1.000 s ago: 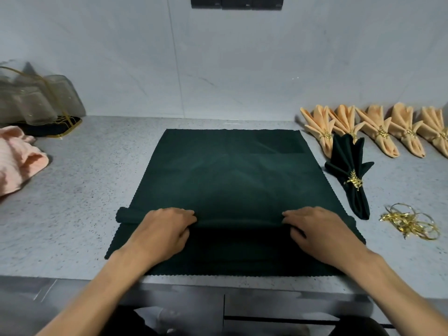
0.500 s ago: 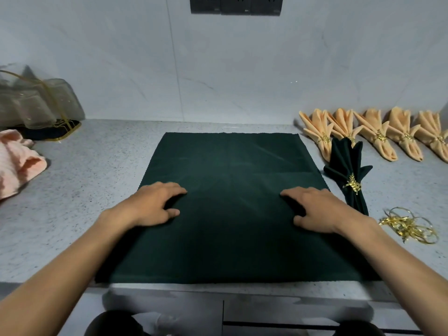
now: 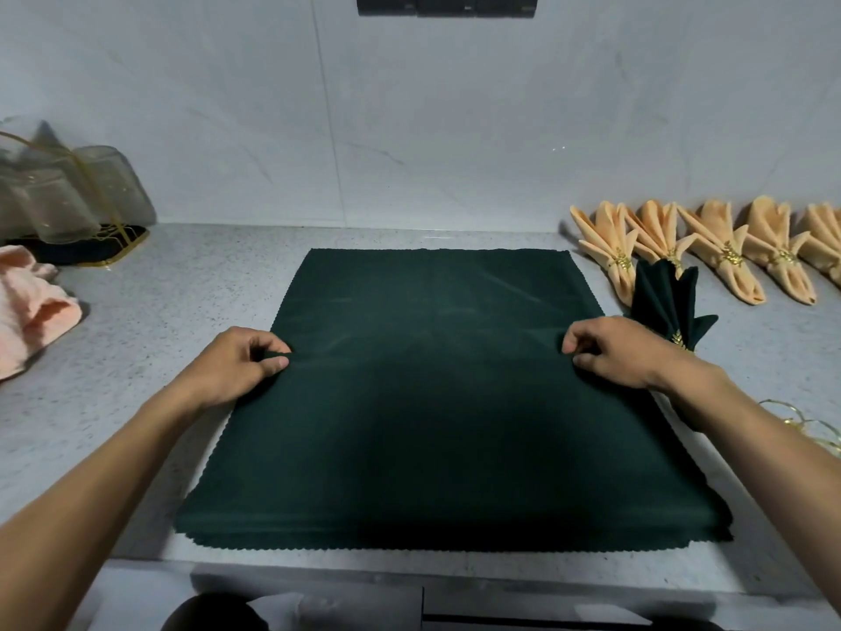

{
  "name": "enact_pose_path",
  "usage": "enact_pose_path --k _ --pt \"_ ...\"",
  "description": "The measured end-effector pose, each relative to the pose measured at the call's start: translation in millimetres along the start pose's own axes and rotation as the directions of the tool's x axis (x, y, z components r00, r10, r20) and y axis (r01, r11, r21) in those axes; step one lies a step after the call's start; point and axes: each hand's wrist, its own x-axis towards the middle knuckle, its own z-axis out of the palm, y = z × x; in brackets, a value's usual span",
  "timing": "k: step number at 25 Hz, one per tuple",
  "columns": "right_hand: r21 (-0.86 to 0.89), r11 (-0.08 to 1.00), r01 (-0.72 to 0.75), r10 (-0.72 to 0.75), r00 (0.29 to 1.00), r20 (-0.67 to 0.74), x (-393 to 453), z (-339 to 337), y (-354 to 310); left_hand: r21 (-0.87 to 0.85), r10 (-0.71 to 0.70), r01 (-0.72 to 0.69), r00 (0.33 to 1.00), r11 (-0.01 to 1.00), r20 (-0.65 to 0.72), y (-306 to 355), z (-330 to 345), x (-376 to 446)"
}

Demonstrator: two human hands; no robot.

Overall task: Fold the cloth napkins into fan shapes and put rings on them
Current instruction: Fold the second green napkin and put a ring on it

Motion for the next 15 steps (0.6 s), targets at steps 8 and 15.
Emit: enact_pose_path --k 8,15 --pt "-0.086 0.993 -0.082 0.048 0.94 -0.338 26 24 -2 0.244 0.009 0.055 0.967 0.968 -0.254 -3 14 21" --pt "-0.068 0.992 -0.104 0.071 0.925 -0.374 33 33 -1 0.276 0.018 0.066 0.957 0.959 -0.29 -1 17 23"
